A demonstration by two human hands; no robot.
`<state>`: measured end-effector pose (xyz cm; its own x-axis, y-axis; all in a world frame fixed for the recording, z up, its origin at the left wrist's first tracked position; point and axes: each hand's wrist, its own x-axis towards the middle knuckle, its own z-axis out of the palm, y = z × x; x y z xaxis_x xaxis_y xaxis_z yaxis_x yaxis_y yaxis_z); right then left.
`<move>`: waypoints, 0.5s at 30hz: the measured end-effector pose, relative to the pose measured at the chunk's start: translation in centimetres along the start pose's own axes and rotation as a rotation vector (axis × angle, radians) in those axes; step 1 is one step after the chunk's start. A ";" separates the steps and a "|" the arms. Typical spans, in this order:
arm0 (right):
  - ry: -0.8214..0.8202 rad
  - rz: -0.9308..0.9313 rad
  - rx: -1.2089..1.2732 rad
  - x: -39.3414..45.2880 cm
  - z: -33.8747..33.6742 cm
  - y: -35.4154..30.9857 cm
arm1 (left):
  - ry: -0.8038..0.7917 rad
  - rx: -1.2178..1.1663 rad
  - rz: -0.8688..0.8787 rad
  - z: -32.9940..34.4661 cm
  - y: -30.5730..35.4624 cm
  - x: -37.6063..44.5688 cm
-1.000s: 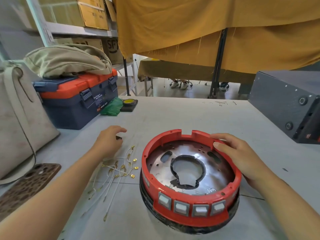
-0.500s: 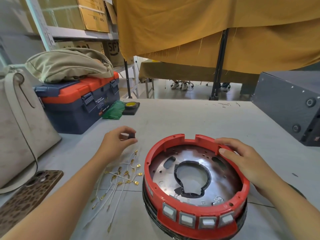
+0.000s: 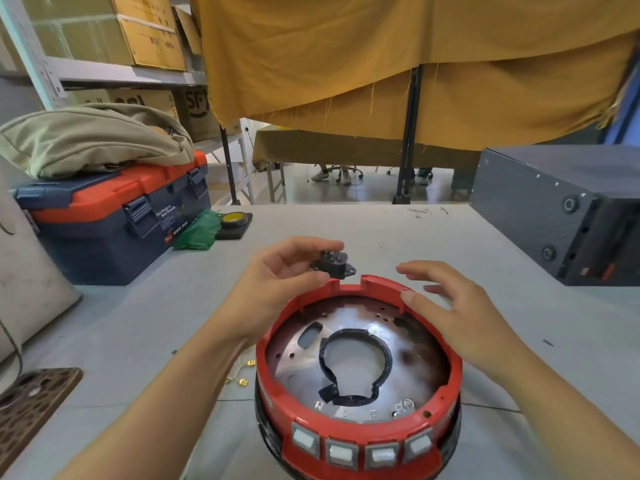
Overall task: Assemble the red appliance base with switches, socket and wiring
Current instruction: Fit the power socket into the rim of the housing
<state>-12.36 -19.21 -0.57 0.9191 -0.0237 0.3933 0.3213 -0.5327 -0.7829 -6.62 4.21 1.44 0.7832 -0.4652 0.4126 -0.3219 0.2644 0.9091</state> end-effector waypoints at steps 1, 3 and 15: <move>-0.014 -0.019 0.021 0.1 -0.1 -0.3 | -0.012 -0.009 -0.009 0.4 0.0 0.1; -0.068 -0.022 0.128 0.2 -0.2 -1.1 | -0.040 -0.022 -0.015 1.2 0.0 0.4; -0.067 -0.041 0.362 2.5 0.8 -3.1 | 0.030 0.205 0.053 2.7 0.0 1.9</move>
<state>-10.90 -16.90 2.47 0.9128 0.0532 0.4049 0.4071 -0.1976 -0.8917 -6.55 1.05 2.35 0.7771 -0.4286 0.4609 -0.4621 0.1088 0.8801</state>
